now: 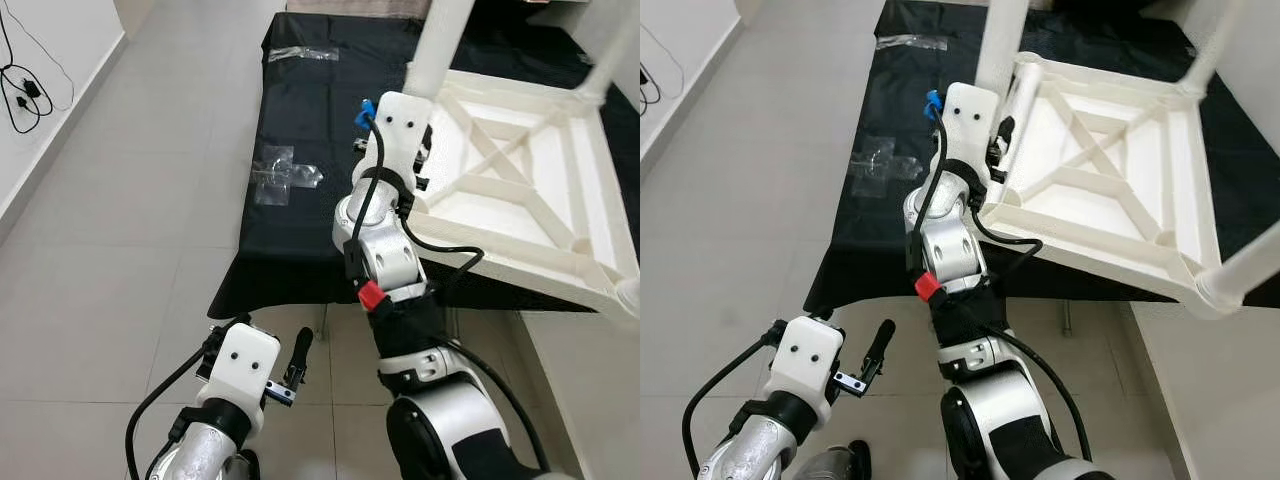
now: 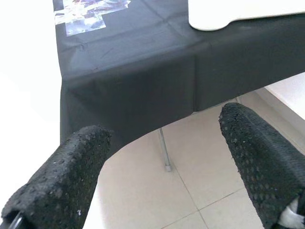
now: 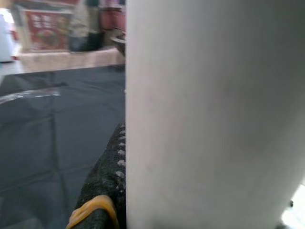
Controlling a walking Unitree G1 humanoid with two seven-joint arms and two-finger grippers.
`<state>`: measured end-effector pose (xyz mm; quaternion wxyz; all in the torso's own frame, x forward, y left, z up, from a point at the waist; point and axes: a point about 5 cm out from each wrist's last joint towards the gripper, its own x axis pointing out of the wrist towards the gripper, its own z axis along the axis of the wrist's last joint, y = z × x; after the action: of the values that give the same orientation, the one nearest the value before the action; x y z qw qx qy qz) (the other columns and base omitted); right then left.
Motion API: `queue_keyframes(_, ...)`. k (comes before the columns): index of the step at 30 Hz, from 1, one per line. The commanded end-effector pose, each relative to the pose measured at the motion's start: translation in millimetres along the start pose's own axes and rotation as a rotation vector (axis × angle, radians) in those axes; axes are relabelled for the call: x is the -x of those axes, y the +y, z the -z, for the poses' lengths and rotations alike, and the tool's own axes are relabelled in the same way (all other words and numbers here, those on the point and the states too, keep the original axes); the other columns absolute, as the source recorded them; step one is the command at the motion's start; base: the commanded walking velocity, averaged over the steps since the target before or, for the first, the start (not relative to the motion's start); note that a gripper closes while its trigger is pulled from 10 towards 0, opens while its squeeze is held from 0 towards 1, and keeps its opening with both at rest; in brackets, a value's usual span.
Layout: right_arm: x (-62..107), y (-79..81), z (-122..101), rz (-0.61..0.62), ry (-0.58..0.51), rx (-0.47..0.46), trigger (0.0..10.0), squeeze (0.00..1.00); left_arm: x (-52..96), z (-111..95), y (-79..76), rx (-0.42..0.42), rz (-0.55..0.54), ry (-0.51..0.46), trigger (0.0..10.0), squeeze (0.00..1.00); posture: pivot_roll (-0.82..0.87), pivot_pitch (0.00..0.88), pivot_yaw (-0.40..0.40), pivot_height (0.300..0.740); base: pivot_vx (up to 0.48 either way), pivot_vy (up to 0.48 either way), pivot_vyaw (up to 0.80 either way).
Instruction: Building children table
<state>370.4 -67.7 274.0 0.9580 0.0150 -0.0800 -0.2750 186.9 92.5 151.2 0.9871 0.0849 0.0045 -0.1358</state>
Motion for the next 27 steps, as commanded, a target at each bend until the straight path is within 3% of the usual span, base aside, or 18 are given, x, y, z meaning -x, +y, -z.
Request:
queue_keyframes(1,1.4,-13.9,61,0.11,0.214,0.193,10.0,0.0,0.6,7,-1.2,-0.007,0.001,0.027,10.0,0.0,0.09,0.216,-0.086,0.74,0.0,0.0,0.0)
queue_keyframes(5,-0.4,-7.9,57,0.054,0.218,0.157,10.0,0.0,0.6,7,-1.0,-0.007,0.0,0.027,10.0,0.0,0.08,0.214,-0.086,0.74,0.0,0.0,0.0)
queue_keyframes(7,-0.8,7.9,51,-0.158,0.237,0.04,10.0,0.0,0.6,7,-0.9,-0.008,-0.001,0.026,10.0,0.0,0.08,0.215,-0.089,0.74,0.0,0.0,0.0)
queue_keyframes(8,-0.8,7.9,51,-0.158,0.237,0.04,10.0,0.0,0.6,7,-0.9,-0.008,-0.001,0.026,10.0,0.0,0.08,0.215,-0.089,0.74,0.0,0.0,0.0)
queue_keyframes(9,0.0,15.8,47,-0.28,0.215,-0.004,10.0,0.0,0.4,7,-0.7,-0.008,-0.001,0.026,10.0,0.0,0.09,0.216,-0.087,0.74,0.0,0.0,0.0)
queue_keyframes(10,0.0,15.8,47,-0.28,0.215,-0.004,10.0,0.0,0.4,7,-0.7,-0.008,-0.001,0.026,10.0,0.0,0.09,0.216,-0.087,0.74,0.0,0.0,0.0)
queue_keyframes(12,7.3,30.3,38,-0.588,0.203,-0.147,10.0,0.0,0.0,7,-0.1,-0.01,-0.002,0.025,10.0,0.0,0.08,0.218,-0.083,0.74,0.0,0.0,0.0)
queue_keyframes(14,13.5,37.4,32,-0.759,0.199,-0.238,10.0,0.0,-0.4,7,0.2,-0.011,-0.002,0.025,10.0,0.0,0.08,0.218,-0.083,0.74,0.0,0.0,0.0)
queue_keyframes(20,10.7,34.2,36,-0.833,0.199,-0.181,10.0,0.0,-0.9,7,1.0,-0.018,-0.002,0.022,10.0,0.0,0.08,0.22,-0.079,0.74,0.0,0.0,0.0)
queue_keyframes(27,-2.8,22.6,47,-0.719,0.207,-0.127,10.0,0.0,-1.5,6,1.9,-0.024,-0.003,0.018,10.0,0.0,0.08,0.226,-0.076,0.74,0.0,0.0,0.0)
